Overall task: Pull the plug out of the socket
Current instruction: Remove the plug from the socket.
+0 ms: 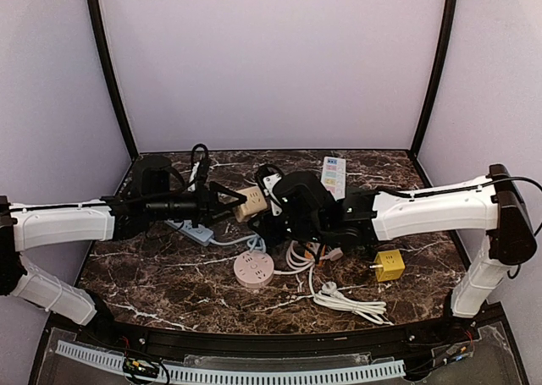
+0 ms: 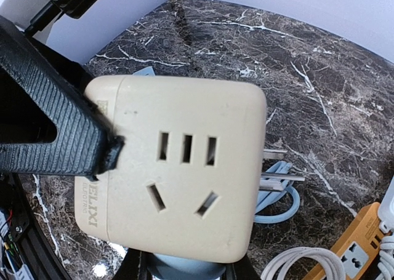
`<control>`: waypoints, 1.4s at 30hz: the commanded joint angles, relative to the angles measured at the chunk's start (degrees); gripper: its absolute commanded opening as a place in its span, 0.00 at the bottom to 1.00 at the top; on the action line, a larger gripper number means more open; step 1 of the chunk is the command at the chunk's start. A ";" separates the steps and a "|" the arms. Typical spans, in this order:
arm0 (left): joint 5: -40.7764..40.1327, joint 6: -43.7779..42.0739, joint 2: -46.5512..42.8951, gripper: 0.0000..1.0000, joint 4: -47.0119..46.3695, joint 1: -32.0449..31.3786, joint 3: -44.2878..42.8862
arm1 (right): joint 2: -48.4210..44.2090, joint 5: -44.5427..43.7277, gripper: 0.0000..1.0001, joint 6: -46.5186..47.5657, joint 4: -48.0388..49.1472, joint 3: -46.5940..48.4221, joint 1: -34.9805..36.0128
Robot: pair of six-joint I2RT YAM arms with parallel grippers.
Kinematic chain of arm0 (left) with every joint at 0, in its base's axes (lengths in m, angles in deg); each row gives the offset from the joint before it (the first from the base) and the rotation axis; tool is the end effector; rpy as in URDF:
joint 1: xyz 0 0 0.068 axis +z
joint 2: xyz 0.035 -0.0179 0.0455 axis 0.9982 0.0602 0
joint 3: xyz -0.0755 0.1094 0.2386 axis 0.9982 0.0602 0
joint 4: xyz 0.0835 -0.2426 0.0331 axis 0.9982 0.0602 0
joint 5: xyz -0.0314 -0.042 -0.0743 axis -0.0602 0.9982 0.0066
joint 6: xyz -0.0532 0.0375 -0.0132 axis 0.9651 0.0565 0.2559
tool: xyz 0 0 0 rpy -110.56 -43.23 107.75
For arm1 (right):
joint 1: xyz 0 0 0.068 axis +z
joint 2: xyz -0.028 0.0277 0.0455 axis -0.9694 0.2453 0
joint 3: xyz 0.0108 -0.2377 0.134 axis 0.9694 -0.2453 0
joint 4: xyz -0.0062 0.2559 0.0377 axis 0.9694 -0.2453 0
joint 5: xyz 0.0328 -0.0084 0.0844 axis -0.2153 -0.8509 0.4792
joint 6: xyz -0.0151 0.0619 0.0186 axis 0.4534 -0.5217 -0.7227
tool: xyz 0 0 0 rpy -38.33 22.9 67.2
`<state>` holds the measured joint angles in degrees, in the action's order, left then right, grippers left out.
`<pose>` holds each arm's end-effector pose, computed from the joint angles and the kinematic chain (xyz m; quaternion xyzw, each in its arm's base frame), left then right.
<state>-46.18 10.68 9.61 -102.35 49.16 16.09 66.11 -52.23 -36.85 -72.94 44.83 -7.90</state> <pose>0.2239 -0.2033 0.2619 0.0335 0.7764 -0.5687 0.2697 0.1644 0.3628 0.2544 -0.2328 0.8392 0.2579 0.4184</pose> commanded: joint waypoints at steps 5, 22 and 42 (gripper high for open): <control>-2.47 -2.44 -2.11 0.01 0.27 2.70 -2.91 | -4.20 1.17 0.00 11.55 3.29 -4.47 2.11; -5.47 -8.91 -3.44 0.00 1.95 3.55 -1.12 | -3.94 -6.09 0.00 8.33 0.55 -2.01 4.79; -4.72 -16.07 0.16 0.01 7.85 4.93 -8.37 | -6.47 0.68 0.00 16.82 9.07 -7.75 5.71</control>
<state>-41.33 -2.76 8.65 -92.05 49.93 10.23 62.83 -57.95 -25.14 -63.63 38.89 -5.00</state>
